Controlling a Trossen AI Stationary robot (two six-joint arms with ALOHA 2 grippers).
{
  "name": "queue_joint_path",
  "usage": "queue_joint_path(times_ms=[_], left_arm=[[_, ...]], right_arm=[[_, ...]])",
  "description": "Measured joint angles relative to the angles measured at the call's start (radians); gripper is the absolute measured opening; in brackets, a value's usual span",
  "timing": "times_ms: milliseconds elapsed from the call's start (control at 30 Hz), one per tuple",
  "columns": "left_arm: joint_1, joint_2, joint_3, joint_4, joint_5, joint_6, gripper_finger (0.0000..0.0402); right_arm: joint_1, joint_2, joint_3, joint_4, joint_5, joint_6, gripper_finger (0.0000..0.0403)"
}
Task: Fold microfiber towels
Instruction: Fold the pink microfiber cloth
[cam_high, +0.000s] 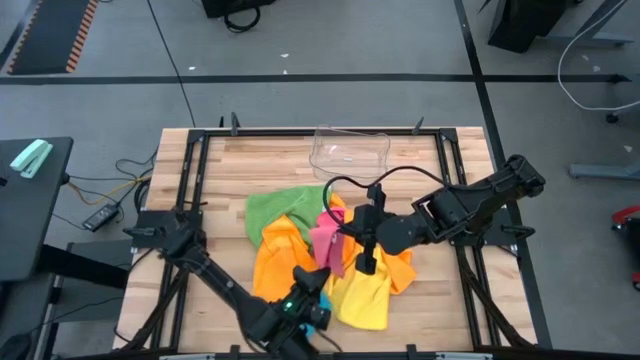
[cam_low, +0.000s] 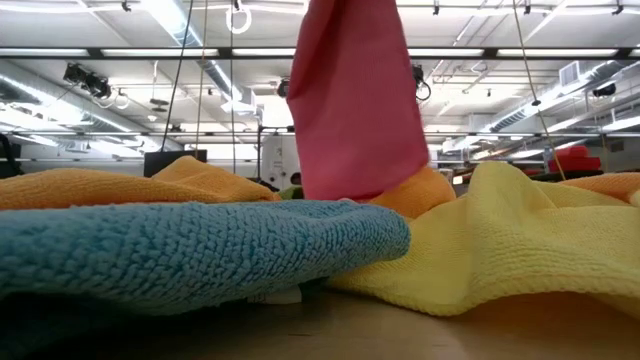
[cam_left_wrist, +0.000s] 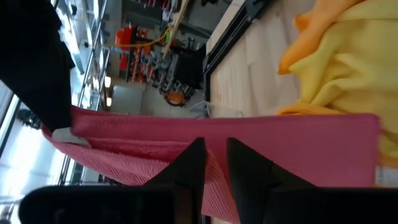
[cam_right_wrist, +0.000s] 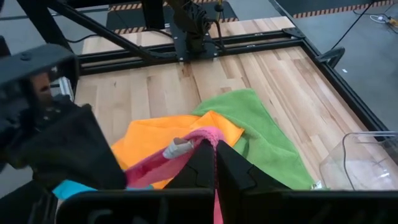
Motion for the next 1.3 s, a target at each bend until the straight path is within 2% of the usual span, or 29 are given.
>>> queue_joint_path(times_ms=[100,300,400,533,633,800,967,1100,1300], left_arm=[[-0.016,0.0,0.0,-0.032,0.001,-0.011,0.0067],[-0.003,-0.003,0.018,-0.159,0.0,-0.127,0.0048],[0.006,-0.003,0.017,-0.163,0.002,-0.154,0.0042],[0.019,-0.003,0.017,-0.155,0.069,-0.184,0.0041],[0.023,-0.003,0.017,-0.171,0.081,-0.229,0.0062],[0.031,-0.002,0.017,-0.167,0.083,-0.256,0.0137],[0.066,-0.002,0.017,-0.16,0.14,-0.31,0.0199],[0.094,-0.002,0.017,-0.139,0.143,-0.365,0.0212],[0.093,-0.002,0.017,-0.087,0.143,-0.371,0.019]], right_arm=[[0.001,0.0,0.0,-0.003,-0.001,0.0,0.0004],[0.017,0.0,0.0,-0.003,-0.018,0.004,0.0004],[0.021,0.0,0.0,-0.002,-0.018,0.004,0.0004],[0.021,0.0,0.0,-0.002,0.005,0.001,0.0004],[0.019,0.0,0.0,-0.001,0.009,0.001,0.0004],[0.019,0.0,0.0,0.0,0.01,0.001,0.0004],[0.019,0.0,0.0,0.004,0.012,0.0,0.0004],[0.019,0.0,0.0,0.01,0.013,-0.003,0.0004],[0.018,0.0,0.0,0.008,0.052,-0.009,0.0004]])
